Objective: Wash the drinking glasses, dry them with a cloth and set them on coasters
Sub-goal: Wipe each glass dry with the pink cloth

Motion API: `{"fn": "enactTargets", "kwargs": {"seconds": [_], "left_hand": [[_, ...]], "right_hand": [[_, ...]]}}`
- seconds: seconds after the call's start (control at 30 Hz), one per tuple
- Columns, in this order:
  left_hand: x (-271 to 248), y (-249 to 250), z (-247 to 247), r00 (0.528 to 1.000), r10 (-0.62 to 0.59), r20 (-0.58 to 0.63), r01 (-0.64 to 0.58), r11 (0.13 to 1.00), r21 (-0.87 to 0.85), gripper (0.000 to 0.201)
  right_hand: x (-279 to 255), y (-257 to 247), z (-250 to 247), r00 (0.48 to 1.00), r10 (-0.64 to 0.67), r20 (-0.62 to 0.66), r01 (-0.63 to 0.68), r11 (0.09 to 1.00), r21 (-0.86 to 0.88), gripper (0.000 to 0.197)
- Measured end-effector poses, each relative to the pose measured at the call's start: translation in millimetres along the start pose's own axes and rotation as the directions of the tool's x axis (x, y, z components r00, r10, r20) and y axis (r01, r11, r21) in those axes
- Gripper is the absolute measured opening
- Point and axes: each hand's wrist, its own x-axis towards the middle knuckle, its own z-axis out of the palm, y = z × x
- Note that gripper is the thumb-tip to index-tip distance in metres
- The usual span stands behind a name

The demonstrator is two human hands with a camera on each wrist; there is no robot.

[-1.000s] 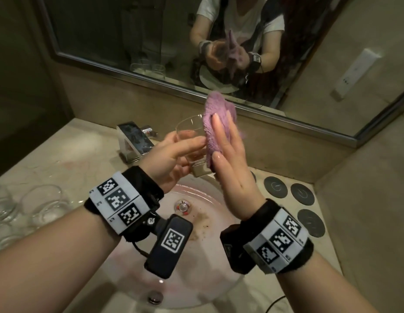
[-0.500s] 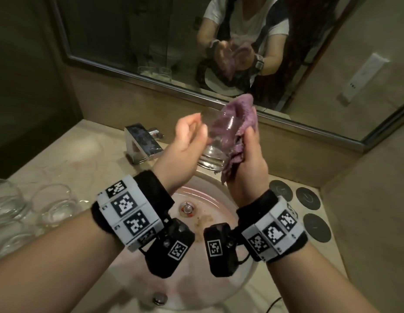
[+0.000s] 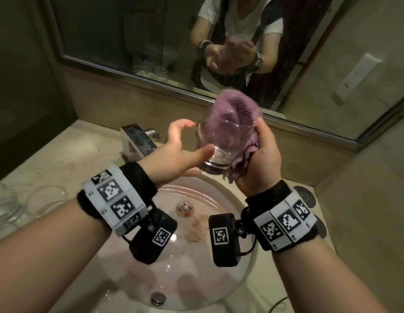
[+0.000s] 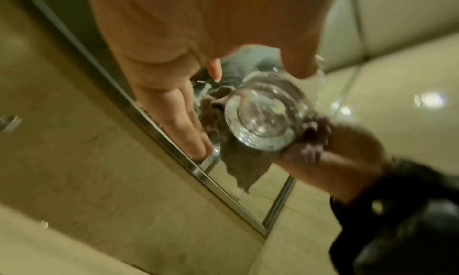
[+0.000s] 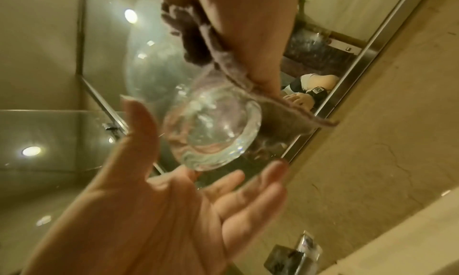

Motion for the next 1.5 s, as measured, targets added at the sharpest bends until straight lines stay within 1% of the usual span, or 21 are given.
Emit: {"fn": "enactTargets", "kwargs": {"seconds": [0.07,0.1,0.13,0.17,0.23,0.3,0.37,0.43,0.5,0.6,0.7,0.8,0.93,1.0,1.07,1.17,1.27,1.33,1.43,1.47,1.5], "left_hand": [[-2,0,4,0.990,0.094,-0.107,-0.072,0.978,0.194,0.073],[-2,0,6,0.979,0.140,-0.148,-0.101,0.964,0.245,0.059],[-1,-1,8,0.968,0.158,-0.194,-0.102,0.957,0.272,0.050],[0,-1,9,0.963,0.148,-0.227,-0.084,0.959,0.272,0.049],[0,0,11,0.978,0.055,-0.199,-0.029,0.991,0.133,0.062],[-2,5,11,0.997,-0.025,-0.077,0.021,0.999,-0.049,0.100],[-4,9,8,0.998,-0.056,0.031,0.061,0.982,-0.181,0.137],[-5,8,7,0.988,-0.093,0.126,0.119,0.969,-0.217,0.151],[-6,4,13,0.974,-0.114,0.197,0.154,0.967,-0.202,0.151],[-6,-5,27,0.966,-0.107,0.235,0.158,0.965,-0.209,0.148],[-6,-15,44,0.959,-0.087,0.269,0.128,0.982,-0.138,0.137],[-8,-23,66,0.965,-0.058,0.257,0.092,0.988,-0.122,0.125],[-10,-35,101,0.967,-0.051,0.251,0.078,0.992,-0.100,0.116],[-9,-43,117,0.968,-0.047,0.245,0.051,0.999,-0.008,0.110],[-10,-53,135,0.967,-0.043,0.253,0.009,0.991,0.134,0.102],[-13,-69,163,0.957,-0.100,0.273,0.015,0.955,0.296,0.085],[-14,-89,192,0.938,-0.187,0.293,0.072,0.929,0.362,0.090],[-16,-101,205,0.937,-0.224,0.268,0.133,0.939,0.318,0.093],[-20,-115,206,0.950,-0.264,0.164,0.227,0.949,0.218,0.091],[-23,-117,202,0.958,-0.258,0.125,0.221,0.942,0.254,0.089],[-25,-121,200,0.965,-0.249,0.082,0.214,0.927,0.307,0.088]], "right_hand": [[0,4,2,0.999,0.008,-0.053,-0.010,1.000,-0.028,0.047],[-2,7,3,0.997,0.016,-0.069,-0.020,0.998,-0.060,0.046],[-3,11,4,0.996,0.018,-0.082,-0.026,0.996,-0.090,0.045],[-4,15,5,0.995,0.010,-0.094,-0.022,0.992,-0.123,0.046],[-5,23,5,0.998,-0.021,-0.066,0.007,0.978,-0.211,0.052],[-5,27,3,0.999,-0.030,-0.019,0.023,0.959,-0.283,0.059],[-10,23,0,1.000,0.015,0.002,-0.014,0.964,-0.267,0.053],[-16,15,-4,0.998,0.054,0.034,-0.046,0.979,-0.200,0.047],[-21,7,-11,0.998,0.042,0.043,-0.033,0.981,-0.189,0.042],[-28,-2,-22,0.999,0.023,0.024,-0.017,0.969,-0.247,0.041],[-38,-8,-33,0.996,0.050,-0.073,-0.073,0.930,-0.360,0.044],[-52,-15,-52,0.983,-0.022,-0.184,-0.073,0.867,-0.494,0.037],[-70,-30,-83,0.972,-0.155,-0.175,-0.015,0.707,-0.707,0.036],[-77,-38,-106,0.945,-0.231,-0.230,-0.015,0.674,-0.738,0.036],[-87,-48,-133,0.902,-0.277,-0.330,-0.060,0.678,-0.732,0.036],[-106,-59,-175,0.857,-0.245,-0.454,-0.142,0.735,-0.664,0.031],[-121,-57,-214,0.813,-0.149,-0.562,-0.201,0.834,-0.513,0.031],[-127,-56,-235,0.771,-0.122,-0.625,-0.210,0.878,-0.430,0.029],[-138,-70,-264,0.702,-0.154,-0.695,-0.146,0.924,-0.352,0.026],[-141,-74,-272,0.685,-0.173,-0.708,-0.126,0.928,-0.349,0.026],[-143,-78,-279,0.684,-0.186,-0.706,-0.132,0.919,-0.371,0.027]]}}
